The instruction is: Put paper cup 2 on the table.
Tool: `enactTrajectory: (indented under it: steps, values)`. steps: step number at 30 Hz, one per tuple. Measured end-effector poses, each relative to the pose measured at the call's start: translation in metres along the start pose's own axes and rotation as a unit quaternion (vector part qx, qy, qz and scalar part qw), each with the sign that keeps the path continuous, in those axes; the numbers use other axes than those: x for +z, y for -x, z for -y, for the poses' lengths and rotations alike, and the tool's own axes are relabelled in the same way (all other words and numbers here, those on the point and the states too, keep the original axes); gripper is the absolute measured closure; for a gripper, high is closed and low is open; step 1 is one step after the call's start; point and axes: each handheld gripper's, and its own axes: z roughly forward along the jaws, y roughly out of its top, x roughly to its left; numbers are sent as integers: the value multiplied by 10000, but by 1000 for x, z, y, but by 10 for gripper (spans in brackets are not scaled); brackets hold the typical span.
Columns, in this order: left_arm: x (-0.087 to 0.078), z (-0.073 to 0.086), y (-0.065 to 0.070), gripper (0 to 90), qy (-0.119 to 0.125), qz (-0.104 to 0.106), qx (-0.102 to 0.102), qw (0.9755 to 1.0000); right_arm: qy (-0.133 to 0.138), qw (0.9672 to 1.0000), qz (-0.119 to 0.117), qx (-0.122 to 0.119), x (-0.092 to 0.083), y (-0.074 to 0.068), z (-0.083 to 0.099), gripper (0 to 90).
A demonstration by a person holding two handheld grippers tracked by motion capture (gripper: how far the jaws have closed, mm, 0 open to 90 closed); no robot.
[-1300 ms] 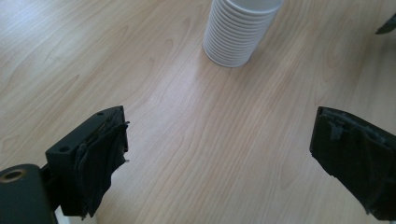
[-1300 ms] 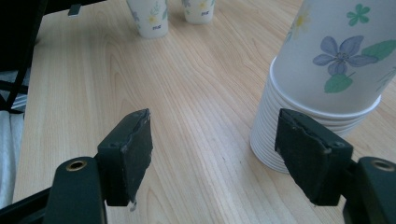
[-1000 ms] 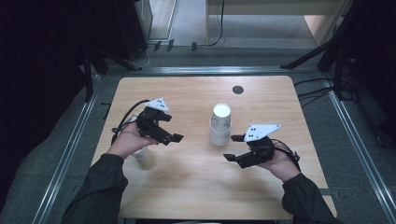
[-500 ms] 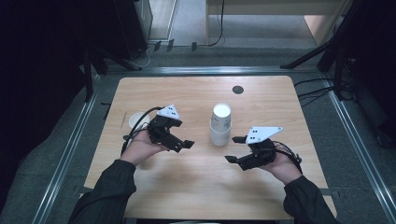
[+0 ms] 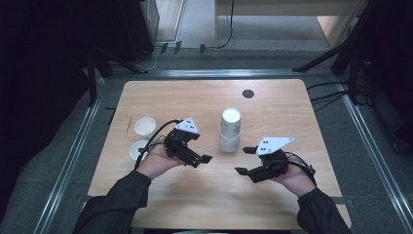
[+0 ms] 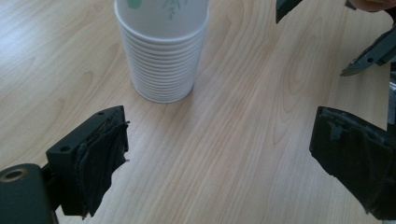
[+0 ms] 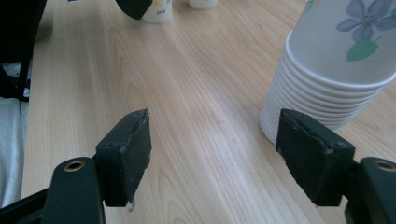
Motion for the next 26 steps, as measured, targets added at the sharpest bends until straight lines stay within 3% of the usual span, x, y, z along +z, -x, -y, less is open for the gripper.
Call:
enactTrajectory:
  steps: [7,15,19,21,26]
  values:
    - [4,-2,12,46,15,40,163,9999,39,10000,43,-3,-4,-2,2,270]
    - [9,1,9,47,-138,29,198,9997,37,10000,75,0,-5,-1,3,268]
    - [8,1,8,56,-84,32,167,9998,41,10000,64,2,-4,-1,3,267]
    - [8,2,8,56,-98,-66,208,9997,30,10000,73,-12,-4,-1,3,266]
    - [10,2,8,56,-170,87,225,9996,53,10000,62,37,-5,-1,3,264]
